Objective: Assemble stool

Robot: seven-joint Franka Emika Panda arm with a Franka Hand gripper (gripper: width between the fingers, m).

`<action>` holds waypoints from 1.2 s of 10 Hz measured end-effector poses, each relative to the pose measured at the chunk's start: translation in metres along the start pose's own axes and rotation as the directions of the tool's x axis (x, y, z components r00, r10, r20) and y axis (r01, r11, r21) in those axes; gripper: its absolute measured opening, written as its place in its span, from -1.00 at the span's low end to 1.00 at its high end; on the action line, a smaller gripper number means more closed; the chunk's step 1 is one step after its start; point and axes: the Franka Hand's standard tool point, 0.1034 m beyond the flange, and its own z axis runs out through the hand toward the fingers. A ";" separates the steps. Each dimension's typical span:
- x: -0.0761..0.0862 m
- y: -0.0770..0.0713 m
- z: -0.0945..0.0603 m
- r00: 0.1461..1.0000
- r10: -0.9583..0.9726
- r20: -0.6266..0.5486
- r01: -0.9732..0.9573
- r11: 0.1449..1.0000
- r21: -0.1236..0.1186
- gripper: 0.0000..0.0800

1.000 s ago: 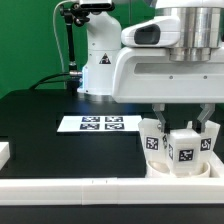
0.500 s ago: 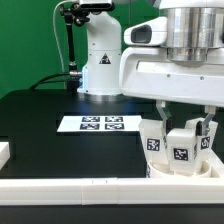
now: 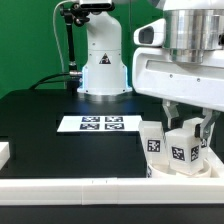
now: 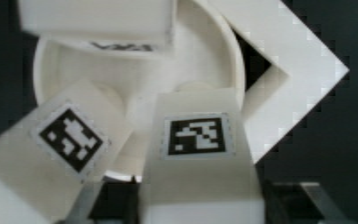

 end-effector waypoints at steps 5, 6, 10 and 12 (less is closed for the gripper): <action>-0.006 -0.003 0.000 0.934 0.357 0.018 -0.357 0.934 0.005 -0.16; -0.010 -0.005 0.000 0.862 0.505 0.045 -0.505 0.863 0.002 -0.16; -0.013 -0.007 0.001 0.689 0.719 0.085 -0.721 0.693 -0.019 -0.16; -0.012 -0.008 0.000 0.614 0.783 0.100 -0.785 0.619 -0.030 -0.16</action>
Offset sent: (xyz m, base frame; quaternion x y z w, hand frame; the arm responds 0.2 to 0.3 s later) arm -0.0035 0.0018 -0.0026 -0.0010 -0.0008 0.2162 0.9764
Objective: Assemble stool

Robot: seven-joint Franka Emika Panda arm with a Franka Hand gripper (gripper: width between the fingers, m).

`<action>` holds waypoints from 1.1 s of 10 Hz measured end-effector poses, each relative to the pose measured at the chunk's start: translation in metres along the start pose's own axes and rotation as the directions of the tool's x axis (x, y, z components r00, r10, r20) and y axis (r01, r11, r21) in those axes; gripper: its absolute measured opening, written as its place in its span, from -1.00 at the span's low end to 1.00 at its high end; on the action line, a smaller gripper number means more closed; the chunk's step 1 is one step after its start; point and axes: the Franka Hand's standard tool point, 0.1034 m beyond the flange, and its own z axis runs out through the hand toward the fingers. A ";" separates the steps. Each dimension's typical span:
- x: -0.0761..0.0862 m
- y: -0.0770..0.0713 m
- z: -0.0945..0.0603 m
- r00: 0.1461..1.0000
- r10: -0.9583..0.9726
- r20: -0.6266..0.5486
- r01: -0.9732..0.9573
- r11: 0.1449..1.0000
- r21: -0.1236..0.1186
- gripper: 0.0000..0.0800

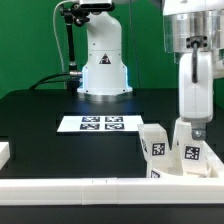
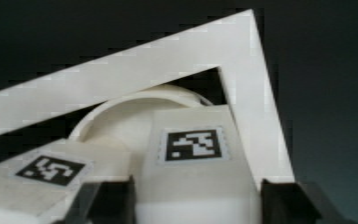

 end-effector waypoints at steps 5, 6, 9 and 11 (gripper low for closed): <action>-0.003 -0.001 -0.001 0.998 0.055 0.030 -0.055 0.998 -0.003 -0.16; -0.003 0.000 0.000 0.999 0.026 0.030 -0.026 1.000 -0.003 -0.16; -0.007 -0.003 -0.015 0.997 -0.061 0.042 0.061 0.998 0.002 0.50; -0.007 -0.003 -0.015 0.987 -0.154 0.041 0.154 0.988 0.008 0.62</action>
Offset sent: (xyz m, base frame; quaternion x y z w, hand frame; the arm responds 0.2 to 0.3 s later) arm 0.0040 -0.0070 0.0010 -0.0162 0.0115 0.1067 0.9941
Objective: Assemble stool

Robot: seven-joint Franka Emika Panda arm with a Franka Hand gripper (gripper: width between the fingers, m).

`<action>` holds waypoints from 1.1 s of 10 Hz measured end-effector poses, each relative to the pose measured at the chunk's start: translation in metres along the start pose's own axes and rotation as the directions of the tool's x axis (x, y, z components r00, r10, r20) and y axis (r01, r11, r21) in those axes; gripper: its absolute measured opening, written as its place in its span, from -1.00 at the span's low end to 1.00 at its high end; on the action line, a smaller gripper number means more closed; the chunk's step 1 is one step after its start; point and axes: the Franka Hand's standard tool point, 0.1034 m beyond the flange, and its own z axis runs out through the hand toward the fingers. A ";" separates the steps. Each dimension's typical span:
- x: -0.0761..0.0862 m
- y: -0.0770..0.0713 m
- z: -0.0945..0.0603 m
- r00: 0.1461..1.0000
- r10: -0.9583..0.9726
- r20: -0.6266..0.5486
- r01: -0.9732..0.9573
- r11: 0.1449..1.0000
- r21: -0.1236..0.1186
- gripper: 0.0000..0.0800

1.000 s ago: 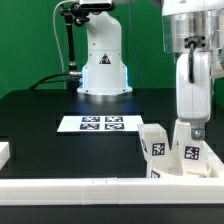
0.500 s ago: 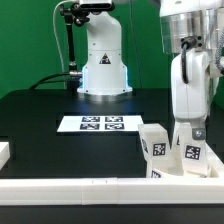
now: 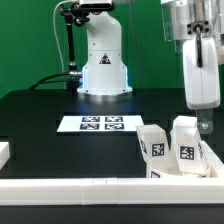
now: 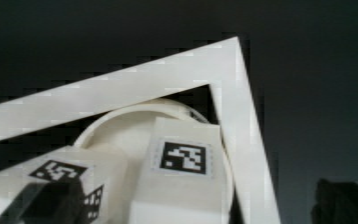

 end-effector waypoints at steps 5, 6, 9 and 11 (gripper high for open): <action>0.002 0.000 0.001 0.853 -0.521 -0.022 0.521 0.853 -0.028 0.62; 0.002 -0.003 0.000 0.795 -0.606 -0.030 0.605 0.796 -0.032 0.62; 0.002 -0.003 0.000 0.592 -0.805 -0.042 0.803 0.593 -0.056 0.62; 0.003 -0.004 0.000 0.474 -0.880 -0.037 0.877 0.476 -0.065 0.62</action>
Offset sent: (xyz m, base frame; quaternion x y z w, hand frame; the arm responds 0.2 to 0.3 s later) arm 0.0046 -0.0016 0.0023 -0.0239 0.0151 -0.2337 0.9719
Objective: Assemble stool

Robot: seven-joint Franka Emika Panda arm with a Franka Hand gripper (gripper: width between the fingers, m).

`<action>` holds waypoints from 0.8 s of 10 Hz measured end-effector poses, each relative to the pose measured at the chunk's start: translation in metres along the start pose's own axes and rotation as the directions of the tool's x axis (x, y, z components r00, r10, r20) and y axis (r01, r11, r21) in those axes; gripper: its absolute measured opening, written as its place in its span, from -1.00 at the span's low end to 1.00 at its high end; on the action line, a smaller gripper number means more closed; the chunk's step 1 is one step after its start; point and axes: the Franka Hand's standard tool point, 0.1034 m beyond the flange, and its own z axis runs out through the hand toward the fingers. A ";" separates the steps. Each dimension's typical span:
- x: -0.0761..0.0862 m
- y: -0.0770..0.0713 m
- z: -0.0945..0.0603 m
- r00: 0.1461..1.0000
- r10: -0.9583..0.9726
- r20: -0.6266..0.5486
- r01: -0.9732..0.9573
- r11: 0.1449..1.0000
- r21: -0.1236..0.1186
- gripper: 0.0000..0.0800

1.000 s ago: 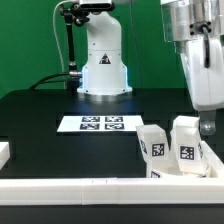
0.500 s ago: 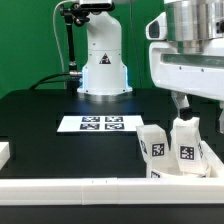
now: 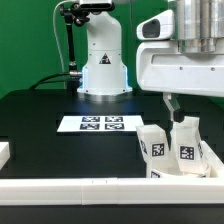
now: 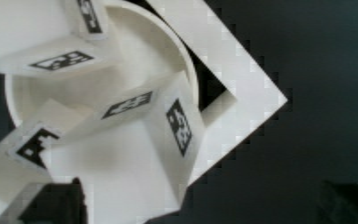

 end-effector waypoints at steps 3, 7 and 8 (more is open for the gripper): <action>0.004 0.004 0.000 0.966 -0.260 -0.001 0.260 0.966 -0.003 0.62; 0.000 0.002 0.001 0.777 -0.629 0.009 0.629 0.777 -0.036 0.62; -0.001 0.005 0.002 0.700 -0.713 0.021 0.714 0.699 -0.042 0.62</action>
Offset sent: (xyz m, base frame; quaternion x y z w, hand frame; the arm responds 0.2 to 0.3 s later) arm -0.0004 0.0049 0.0034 -0.0114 0.0048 -0.2409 0.9705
